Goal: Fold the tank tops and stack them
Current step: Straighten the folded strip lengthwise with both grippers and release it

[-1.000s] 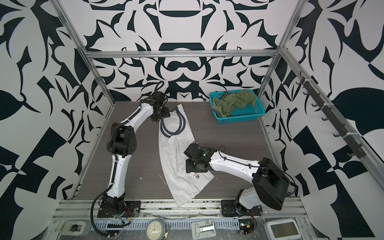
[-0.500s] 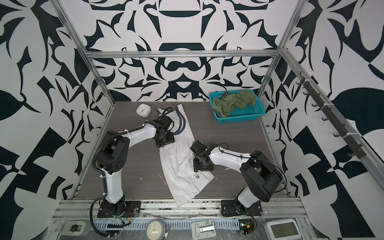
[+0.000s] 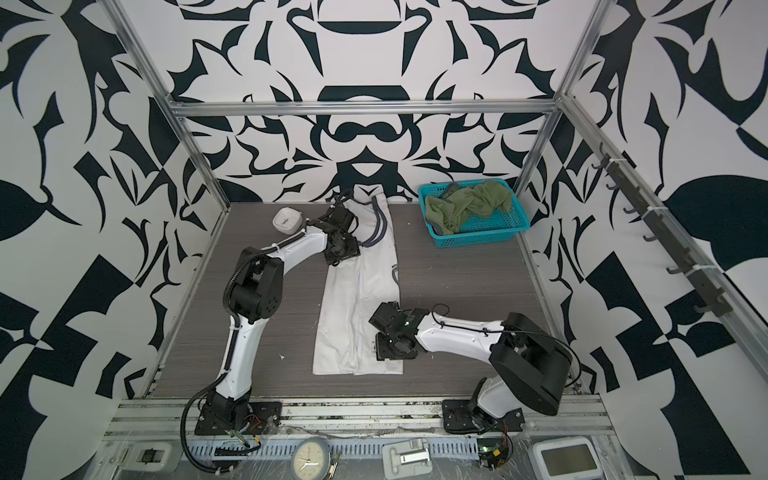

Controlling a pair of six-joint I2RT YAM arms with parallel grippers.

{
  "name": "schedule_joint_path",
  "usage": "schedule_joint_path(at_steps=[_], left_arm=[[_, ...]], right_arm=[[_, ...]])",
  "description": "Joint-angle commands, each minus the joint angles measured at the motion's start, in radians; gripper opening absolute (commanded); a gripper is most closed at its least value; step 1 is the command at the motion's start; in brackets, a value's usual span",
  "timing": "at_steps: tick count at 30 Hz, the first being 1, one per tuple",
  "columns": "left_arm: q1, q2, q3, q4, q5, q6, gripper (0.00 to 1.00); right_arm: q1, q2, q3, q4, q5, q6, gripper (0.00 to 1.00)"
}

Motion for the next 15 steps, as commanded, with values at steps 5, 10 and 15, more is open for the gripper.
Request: schedule_joint_path(at_steps=[5, 10, 15], left_arm=[[-0.038, -0.076, 0.002, -0.21, -0.013, 0.049, 0.84], [-0.084, -0.333, -0.186, -0.225, -0.004, 0.004, 0.93], [-0.146, -0.691, -0.585, -0.102, -0.019, -0.138, 0.9]], right_arm=[[0.008, -0.072, 0.012, -0.077, -0.027, 0.013, 0.64], [-0.076, -0.186, -0.01, -0.124, -0.048, -0.032, 0.63], [-0.205, -0.277, -0.096, -0.083, -0.143, -0.03, 0.61]])
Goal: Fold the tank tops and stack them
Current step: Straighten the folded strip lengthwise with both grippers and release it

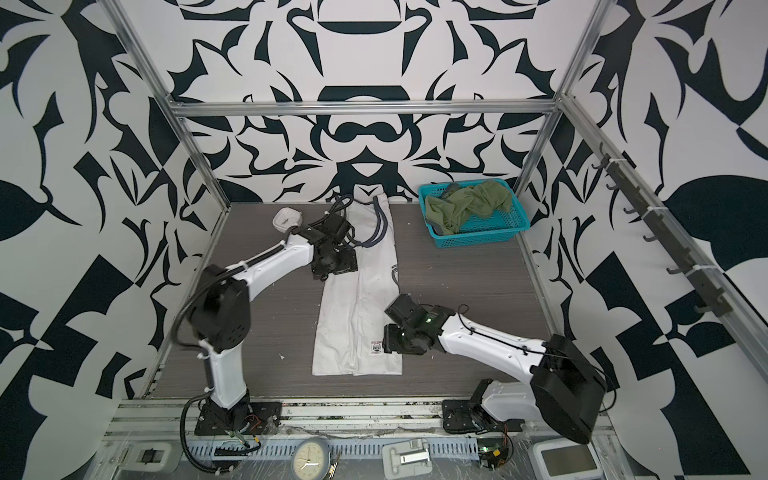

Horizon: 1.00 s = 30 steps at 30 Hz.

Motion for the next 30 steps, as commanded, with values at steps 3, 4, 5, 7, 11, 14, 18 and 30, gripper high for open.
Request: schedule_joint_path(at_steps=[3, 4, 5, 7, 11, 14, 18, 30], left_arm=[[-0.067, -0.348, -0.391, 0.046, -0.007, -0.199, 0.9], [-0.071, -0.408, -0.473, 0.05, 0.013, -0.24, 0.89], [-0.072, -0.465, -0.549, 0.059, 0.037, -0.274, 0.87], [-0.075, -0.573, -0.674, 0.077, 0.094, -0.325, 0.86], [-0.083, -0.663, -0.838, 0.105, 0.191, -0.389, 0.81], [-0.098, -0.663, -0.886, 0.129, 0.253, -0.405, 0.77], [-0.143, -0.638, -0.896, 0.129, 0.285, -0.418, 0.74], [-0.264, -0.457, -0.887, 0.235, 0.318, -0.459, 0.5]], right_arm=[[-0.074, -0.056, -0.116, 0.072, -0.121, 0.035, 0.6], [-0.076, -0.063, -0.132, 0.093, -0.133, 0.044, 0.59], [-0.08, -0.069, -0.145, 0.104, -0.138, 0.05, 0.59], [-0.08, -0.078, -0.163, 0.108, -0.14, 0.058, 0.58], [-0.08, -0.082, -0.222, 0.153, -0.167, 0.095, 0.56], [-0.08, -0.08, -0.268, 0.201, -0.194, 0.131, 0.54], [-0.07, -0.088, -0.293, 0.207, -0.191, 0.152, 0.52], [0.027, -0.024, -0.287, 0.238, -0.17, 0.197, 0.35]])
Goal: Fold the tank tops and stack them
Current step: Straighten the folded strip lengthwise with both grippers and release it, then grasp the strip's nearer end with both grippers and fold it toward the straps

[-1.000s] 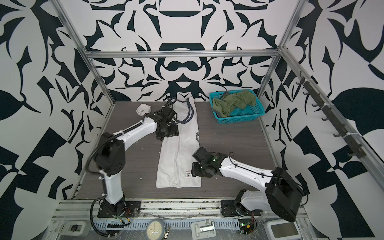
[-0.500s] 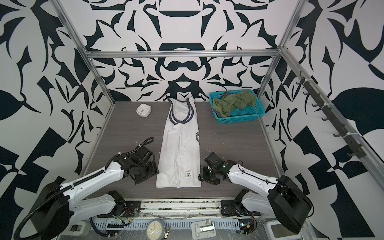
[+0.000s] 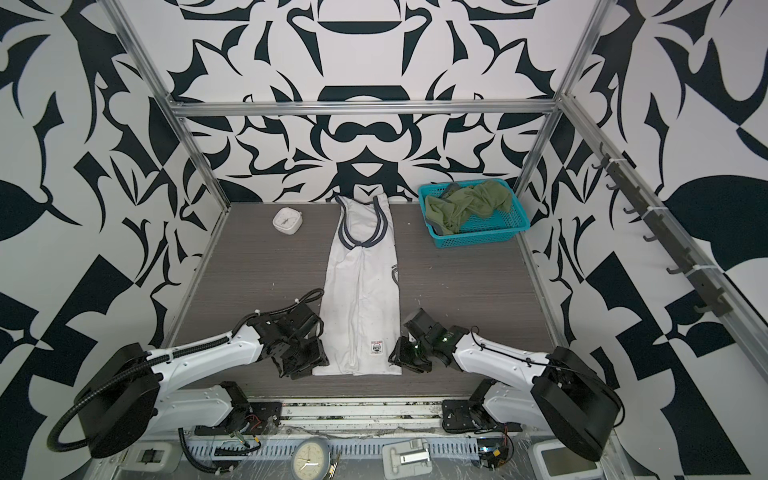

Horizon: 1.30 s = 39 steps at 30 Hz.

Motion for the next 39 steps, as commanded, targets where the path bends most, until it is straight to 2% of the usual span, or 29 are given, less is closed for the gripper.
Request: schedule_joint_path(at_steps=[1, 4, 9, 14, 20, 24, 27, 31, 35, 39], left_arm=[[-0.04, 0.057, 0.005, 0.021, -0.008, -0.024, 0.46], [-0.073, 0.053, 0.012, 0.02, -0.021, -0.05, 0.32], [-0.123, -0.025, 0.018, -0.037, -0.076, -0.094, 0.17], [-0.204, -0.086, 0.041, -0.106, -0.136, -0.15, 0.08], [-0.371, -0.154, 0.114, -0.216, -0.24, -0.263, 0.05], [-0.391, -0.18, 0.204, -0.272, -0.319, -0.259, 0.04], [-0.312, -0.154, 0.301, -0.297, -0.356, -0.14, 0.04], [-0.122, -0.065, 0.452, -0.246, -0.335, 0.053, 0.04], [0.077, 0.096, 0.604, -0.173, -0.274, 0.215, 0.03], [0.203, 0.273, 0.77, -0.142, -0.217, 0.328, 0.03]], right_arm=[[0.036, 0.016, -0.008, -0.071, 0.038, 0.032, 0.31], [0.06, -0.006, 0.01, -0.114, 0.074, 0.037, 0.17], [0.103, -0.052, 0.028, -0.171, 0.121, 0.05, 0.0], [0.17, -0.104, 0.051, -0.24, 0.165, 0.088, 0.0], [0.263, -0.237, 0.113, -0.395, 0.223, 0.164, 0.0], [0.259, -0.299, 0.203, -0.453, 0.262, 0.141, 0.0], [0.195, -0.255, 0.309, -0.447, 0.266, 0.039, 0.0], [0.01, -0.13, 0.431, -0.399, 0.179, -0.123, 0.0], [-0.137, 0.014, 0.569, -0.326, 0.147, -0.3, 0.0], [-0.23, 0.193, 0.756, -0.342, 0.167, -0.451, 0.0]])
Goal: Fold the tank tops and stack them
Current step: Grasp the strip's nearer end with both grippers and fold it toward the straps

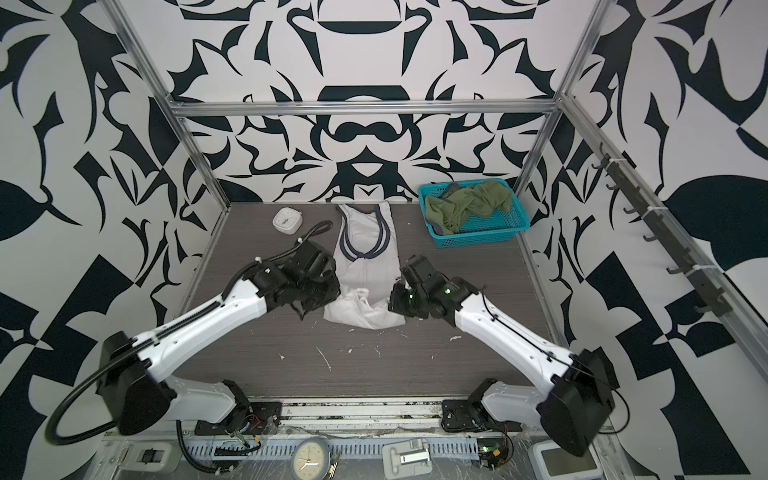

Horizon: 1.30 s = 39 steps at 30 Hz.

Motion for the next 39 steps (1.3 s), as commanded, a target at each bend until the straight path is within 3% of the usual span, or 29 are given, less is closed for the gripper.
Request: schedule_joint_path(at_steps=[1, 7, 12, 19, 21, 26, 28, 31, 35, 39], left_arm=[[0.086, 0.12, 0.123, 0.018, 0.049, 0.151, 0.03], [0.186, 0.299, 0.263, 0.041, 0.078, 0.183, 0.04], [0.244, 0.401, 0.305, 0.094, 0.134, 0.174, 0.07], [0.275, 0.533, 0.376, 0.124, 0.198, 0.183, 0.21], [0.278, 0.575, 0.409, 0.116, 0.199, 0.196, 0.27], [0.292, 0.655, 0.501, 0.047, 0.176, 0.224, 0.42], [0.295, 0.632, 0.505, 0.019, 0.111, 0.226, 0.46], [0.291, 0.552, 0.457, 0.015, 0.044, 0.234, 0.52], [0.25, 0.441, 0.343, 0.049, -0.006, 0.263, 0.53], [0.244, 0.429, 0.256, 0.134, 0.082, 0.252, 0.53]], right_arm=[[-0.071, 0.108, 0.16, 0.044, -0.012, -0.205, 0.0], [-0.156, 0.33, 0.35, 0.08, -0.078, -0.261, 0.0], [-0.206, 0.442, 0.411, 0.096, -0.103, -0.268, 0.0], [-0.247, 0.537, 0.448, 0.113, -0.119, -0.266, 0.0], [-0.253, 0.56, 0.455, 0.118, -0.124, -0.266, 0.07], [-0.264, 0.613, 0.493, 0.108, -0.091, -0.284, 0.51], [-0.267, 0.63, 0.532, 0.066, -0.066, -0.304, 0.58], [-0.267, 0.626, 0.566, -0.001, -0.013, -0.335, 0.6], [-0.261, 0.571, 0.484, 0.037, -0.029, -0.34, 0.6], [-0.223, 0.581, 0.442, 0.064, -0.048, -0.343, 0.57]])
